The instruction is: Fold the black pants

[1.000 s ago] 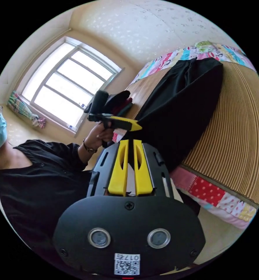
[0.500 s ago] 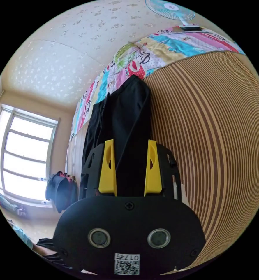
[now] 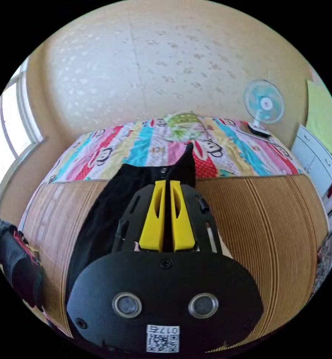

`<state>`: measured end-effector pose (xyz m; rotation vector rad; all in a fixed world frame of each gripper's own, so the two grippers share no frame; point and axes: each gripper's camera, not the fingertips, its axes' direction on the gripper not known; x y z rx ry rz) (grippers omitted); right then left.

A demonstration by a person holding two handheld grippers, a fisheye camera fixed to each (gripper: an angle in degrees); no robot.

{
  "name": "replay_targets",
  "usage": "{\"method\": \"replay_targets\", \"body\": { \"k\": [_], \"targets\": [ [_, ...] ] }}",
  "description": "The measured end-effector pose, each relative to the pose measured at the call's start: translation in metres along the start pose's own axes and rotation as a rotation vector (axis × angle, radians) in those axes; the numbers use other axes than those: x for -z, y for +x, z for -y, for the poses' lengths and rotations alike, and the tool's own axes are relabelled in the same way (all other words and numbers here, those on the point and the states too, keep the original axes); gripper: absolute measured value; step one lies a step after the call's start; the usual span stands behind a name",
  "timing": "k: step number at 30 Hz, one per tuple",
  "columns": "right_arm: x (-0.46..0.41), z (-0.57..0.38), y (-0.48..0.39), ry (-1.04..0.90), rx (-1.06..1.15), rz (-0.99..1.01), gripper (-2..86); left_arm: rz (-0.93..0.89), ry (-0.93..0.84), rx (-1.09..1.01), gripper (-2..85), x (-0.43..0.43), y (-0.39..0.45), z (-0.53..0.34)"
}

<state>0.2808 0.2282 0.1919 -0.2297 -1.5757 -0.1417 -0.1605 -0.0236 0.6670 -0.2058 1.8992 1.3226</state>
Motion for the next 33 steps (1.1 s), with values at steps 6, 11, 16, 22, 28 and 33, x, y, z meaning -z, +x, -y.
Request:
{"method": "replay_targets", "body": {
  "k": [6, 11, 16, 22, 28, 33],
  "targets": [
    [-0.051, -0.019, -0.138, -0.053, 0.111, 0.356, 2.0, 0.281, 0.13, 0.105, -0.5, 0.077, 0.009, -0.045],
    [-0.097, -0.078, -0.149, -0.259, 0.054, 0.443, 1.7, 0.388, 0.181, 0.254, -0.4, 0.104, -0.021, -0.068],
    [0.01, -0.176, -0.098, -0.242, 0.177, 0.582, 3.4, 0.412, 0.168, 0.24, -0.2, 0.101, -0.022, -0.065],
    [0.128, -0.347, -0.002, -0.456, 0.094, 0.333, 10.2, 0.432, 0.088, 0.244, 0.1, 0.101, -0.019, -0.046],
    [0.169, -0.463, 0.031, -0.523, -0.129, 0.598, 9.4, 0.485, 0.004, 0.263, 0.1, 0.102, -0.008, -0.028],
    [0.175, -0.494, 0.02, -0.503, -0.187, 0.561, 4.6, 0.521, -0.076, 0.249, -0.3, 0.105, 0.007, -0.012]
  ]
}}
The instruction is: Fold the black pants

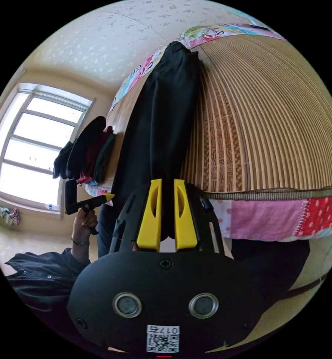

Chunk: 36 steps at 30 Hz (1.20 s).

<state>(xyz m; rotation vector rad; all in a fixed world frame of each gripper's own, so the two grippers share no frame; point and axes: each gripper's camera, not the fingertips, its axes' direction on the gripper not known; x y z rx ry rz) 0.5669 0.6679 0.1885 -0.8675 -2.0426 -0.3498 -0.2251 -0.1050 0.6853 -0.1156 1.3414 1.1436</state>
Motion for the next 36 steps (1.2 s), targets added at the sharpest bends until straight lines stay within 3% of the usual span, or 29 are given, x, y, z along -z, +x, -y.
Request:
{"method": "replay_targets", "body": {
  "k": [2, 4, 6, 9, 14, 17, 21, 24, 28, 31, 33, 36],
  "targets": [
    [0.01, -0.003, -0.007, 0.01, 0.023, -0.072, 2.4, -0.113, 0.017, -0.025, -0.5, 0.01, 0.0, 0.002],
    [0.022, -0.004, -0.015, 0.019, 0.08, -0.047, 1.7, -0.419, 0.065, -0.021, -0.6, 0.028, -0.013, -0.001],
    [0.04, -0.01, -0.023, 0.063, 0.119, -0.031, 1.3, -0.477, 0.106, -0.058, -0.6, 0.046, -0.016, -0.009],
    [0.058, -0.02, -0.023, 0.092, 0.12, 0.032, 1.1, -0.353, 0.11, -0.119, -0.6, 0.052, -0.009, -0.031],
    [0.01, -0.03, 0.013, -0.072, 0.013, -0.133, 1.6, -0.253, 0.083, 0.04, -0.6, 0.003, -0.023, -0.062],
    [0.012, -0.028, 0.017, -0.026, -0.014, -0.205, 2.8, -0.234, 0.111, 0.069, -0.6, -0.001, -0.028, -0.072],
    [0.021, 0.009, -0.008, 0.078, 0.08, -0.194, 5.9, -0.172, 0.095, 0.011, -0.6, 0.001, -0.015, -0.072],
    [-0.012, 0.074, -0.042, -0.013, 0.205, -0.115, 8.0, -0.145, 0.082, -0.007, -0.6, -0.001, -0.009, -0.072],
    [-0.099, 0.15, -0.095, -0.142, 0.361, -0.179, 12.3, -0.216, 0.087, 0.014, -0.7, -0.004, -0.016, -0.076],
    [-0.16, 0.172, -0.108, -0.225, 0.365, -0.224, 7.2, -0.45, 0.224, -0.039, -0.9, 0.01, -0.018, -0.092],
    [-0.176, 0.168, -0.101, -0.161, 0.299, -0.309, 4.6, -0.522, 0.248, -0.086, -0.9, 0.015, -0.016, -0.102],
    [-0.165, 0.146, -0.083, -0.01, 0.285, -0.194, 3.6, -0.091, 0.089, 0.009, -0.9, 0.001, -0.012, -0.108]
  ]
}}
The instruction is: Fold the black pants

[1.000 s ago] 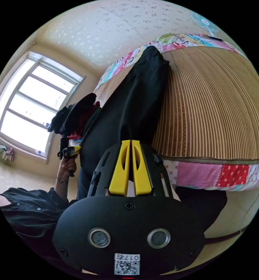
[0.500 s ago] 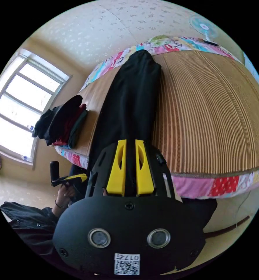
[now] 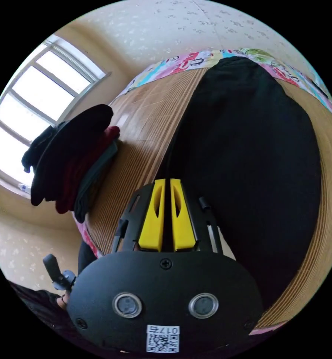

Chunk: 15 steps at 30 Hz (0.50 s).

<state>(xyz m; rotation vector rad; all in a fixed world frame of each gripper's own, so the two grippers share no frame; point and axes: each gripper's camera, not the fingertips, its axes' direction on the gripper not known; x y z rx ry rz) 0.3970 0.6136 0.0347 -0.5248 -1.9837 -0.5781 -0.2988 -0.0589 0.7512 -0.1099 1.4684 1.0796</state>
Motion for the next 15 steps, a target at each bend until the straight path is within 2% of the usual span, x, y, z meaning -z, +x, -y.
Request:
{"method": "replay_targets", "body": {
  "k": [1, 2, 5, 8, 13, 15],
  "targets": [
    [0.007, -0.009, 0.005, 0.002, 0.014, 0.114, 3.5, 0.059, 0.008, 0.013, -0.9, -0.001, 0.0, -0.005],
    [0.015, -0.018, 0.01, -0.025, 0.057, 0.242, 3.4, 0.04, 0.024, 0.01, -0.8, 0.0, 0.0, -0.006],
    [0.056, -0.058, 0.03, -0.024, 0.103, 0.447, 3.2, -0.091, 0.149, -0.004, -0.1, 0.011, -0.001, -0.008],
    [0.106, -0.121, 0.067, 0.086, -0.05, 0.341, 4.6, -0.08, 0.164, -0.083, 3.5, 0.005, 0.011, 0.01],
    [0.15, -0.213, 0.106, 0.181, -0.251, 0.054, 7.9, 0.087, 0.199, -0.225, 5.3, -0.027, 0.044, 0.033],
    [0.145, -0.232, 0.11, 0.154, -0.274, 0.088, 8.2, 0.162, 0.154, -0.195, 6.4, -0.045, 0.047, 0.037]
  ]
}}
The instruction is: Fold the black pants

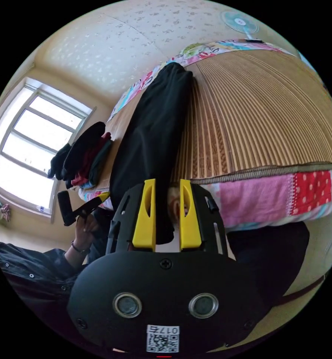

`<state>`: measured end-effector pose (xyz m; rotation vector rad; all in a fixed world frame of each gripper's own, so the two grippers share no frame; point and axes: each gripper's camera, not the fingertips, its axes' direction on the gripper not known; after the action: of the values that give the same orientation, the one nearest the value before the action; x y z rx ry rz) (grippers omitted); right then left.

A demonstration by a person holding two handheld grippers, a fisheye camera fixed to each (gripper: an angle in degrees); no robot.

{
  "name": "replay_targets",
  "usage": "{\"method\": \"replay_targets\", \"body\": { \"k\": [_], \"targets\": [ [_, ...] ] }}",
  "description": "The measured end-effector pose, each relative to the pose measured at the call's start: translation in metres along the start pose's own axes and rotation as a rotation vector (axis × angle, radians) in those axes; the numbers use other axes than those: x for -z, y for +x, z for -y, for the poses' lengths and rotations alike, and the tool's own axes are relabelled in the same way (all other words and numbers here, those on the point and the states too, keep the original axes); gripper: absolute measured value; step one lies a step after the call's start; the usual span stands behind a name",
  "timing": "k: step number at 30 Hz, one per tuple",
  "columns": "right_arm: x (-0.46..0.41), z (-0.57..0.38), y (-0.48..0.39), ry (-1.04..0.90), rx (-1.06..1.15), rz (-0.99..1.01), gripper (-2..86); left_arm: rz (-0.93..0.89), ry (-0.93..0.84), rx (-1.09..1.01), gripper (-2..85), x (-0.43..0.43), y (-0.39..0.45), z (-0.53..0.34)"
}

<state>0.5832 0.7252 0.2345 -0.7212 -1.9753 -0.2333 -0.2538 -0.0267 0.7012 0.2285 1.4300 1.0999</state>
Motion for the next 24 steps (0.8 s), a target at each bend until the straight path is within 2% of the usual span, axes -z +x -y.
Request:
{"method": "replay_targets", "body": {
  "k": [4, 8, 11, 14, 19, 21, 24],
  "targets": [
    [-0.006, -0.025, -0.007, -0.017, 0.01, 0.101, 6.7, 0.034, 0.008, 0.023, 4.9, -0.015, 0.013, -0.006],
    [-0.011, -0.023, -0.024, -0.078, 0.063, 0.047, 3.4, 0.052, -0.031, 0.057, 0.2, -0.02, 0.017, 0.0],
    [0.012, -0.016, -0.034, -0.057, 0.103, 0.133, 2.4, -0.144, -0.054, 0.093, -0.7, -0.012, 0.004, 0.009],
    [0.039, -0.018, -0.047, 0.01, 0.144, 0.178, 2.4, -0.268, 0.052, 0.079, -0.8, 0.018, -0.001, 0.009],
    [0.007, -0.013, -0.05, -0.156, 0.137, 0.084, 5.2, -0.097, -0.043, 0.131, 0.5, 0.003, -0.004, 0.005],
    [0.009, -0.01, -0.051, -0.16, 0.158, 0.119, 7.5, -0.116, 0.017, 0.151, 2.7, 0.008, -0.002, 0.005],
    [0.03, 0.005, -0.05, -0.059, 0.157, 0.129, 9.3, -0.157, 0.151, 0.135, 7.3, 0.027, 0.0, 0.018]
  ]
}}
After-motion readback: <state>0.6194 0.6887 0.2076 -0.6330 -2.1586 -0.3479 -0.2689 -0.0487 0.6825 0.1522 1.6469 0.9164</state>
